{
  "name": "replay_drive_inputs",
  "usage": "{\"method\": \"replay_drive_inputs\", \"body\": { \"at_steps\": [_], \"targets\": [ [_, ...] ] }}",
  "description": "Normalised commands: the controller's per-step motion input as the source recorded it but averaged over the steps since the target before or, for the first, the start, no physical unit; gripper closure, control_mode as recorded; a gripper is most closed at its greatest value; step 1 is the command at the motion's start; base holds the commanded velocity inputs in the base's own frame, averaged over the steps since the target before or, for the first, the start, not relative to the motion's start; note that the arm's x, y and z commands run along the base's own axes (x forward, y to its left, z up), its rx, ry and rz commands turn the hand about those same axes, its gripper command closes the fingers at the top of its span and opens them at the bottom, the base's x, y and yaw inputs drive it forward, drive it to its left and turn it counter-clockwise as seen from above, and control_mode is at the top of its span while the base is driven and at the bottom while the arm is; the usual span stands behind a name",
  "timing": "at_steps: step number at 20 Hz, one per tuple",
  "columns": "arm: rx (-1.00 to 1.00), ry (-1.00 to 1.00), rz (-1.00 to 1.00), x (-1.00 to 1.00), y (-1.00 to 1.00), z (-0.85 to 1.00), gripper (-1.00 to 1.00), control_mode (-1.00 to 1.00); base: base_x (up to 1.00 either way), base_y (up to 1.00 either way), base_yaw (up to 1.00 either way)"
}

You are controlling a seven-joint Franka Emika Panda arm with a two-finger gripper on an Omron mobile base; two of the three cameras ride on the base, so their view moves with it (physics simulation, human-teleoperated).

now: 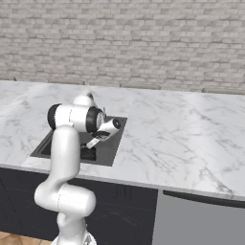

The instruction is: Open the cabinet, pick the kettle from the cabinet, and place it in the sink.

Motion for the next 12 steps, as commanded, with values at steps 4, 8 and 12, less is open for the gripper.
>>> {"method": "replay_drive_inputs", "body": {
  "at_steps": [4,8,12],
  "targets": [
    [0.0,-0.08,-0.07,-0.1,-0.16,0.33,-1.0,-1.0,0.0,0.0,0.0],
    [0.0,-0.12,-0.06,-0.15,-0.17,0.37,-1.0,-1.0,0.0,0.0,0.0],
    [0.0,-0.11,-0.04,-0.13,-0.11,0.44,-1.0,-1.0,0.0,0.0,0.0]
  ]
}}
